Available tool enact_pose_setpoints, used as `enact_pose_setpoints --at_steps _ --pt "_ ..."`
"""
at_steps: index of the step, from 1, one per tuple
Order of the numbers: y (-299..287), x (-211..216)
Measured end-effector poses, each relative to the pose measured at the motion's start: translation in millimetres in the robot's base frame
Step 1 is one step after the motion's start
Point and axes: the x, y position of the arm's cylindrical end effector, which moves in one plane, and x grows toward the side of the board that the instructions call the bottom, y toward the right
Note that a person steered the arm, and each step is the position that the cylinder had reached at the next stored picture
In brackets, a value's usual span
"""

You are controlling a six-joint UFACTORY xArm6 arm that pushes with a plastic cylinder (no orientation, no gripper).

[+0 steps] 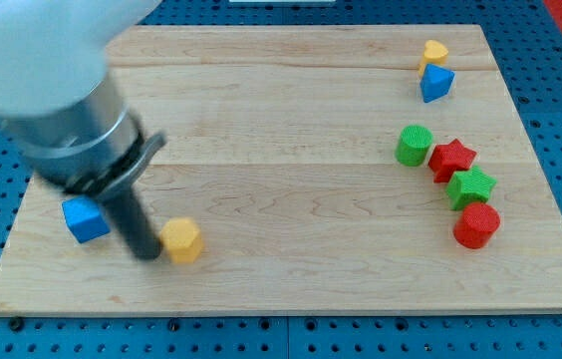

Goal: Move the yellow hexagon closer to the blue triangle

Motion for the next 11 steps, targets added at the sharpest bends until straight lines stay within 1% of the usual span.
enact_pose_setpoints --at_steps 1,2,3,4,5,6,7,8,9,10,11 --pt "71.4 -33.1" --pt "28.8 -6.6" --pt "82.5 27.9" --pt "90.7 -29.6" --pt "121.2 -95.9" --pt "159.2 -96.9" --pt "168.9 -70.4" --pt "216.1 -75.5" --pt "211.2 -107.2" --pt "231.9 -109.3" --pt "257.1 -132.0"
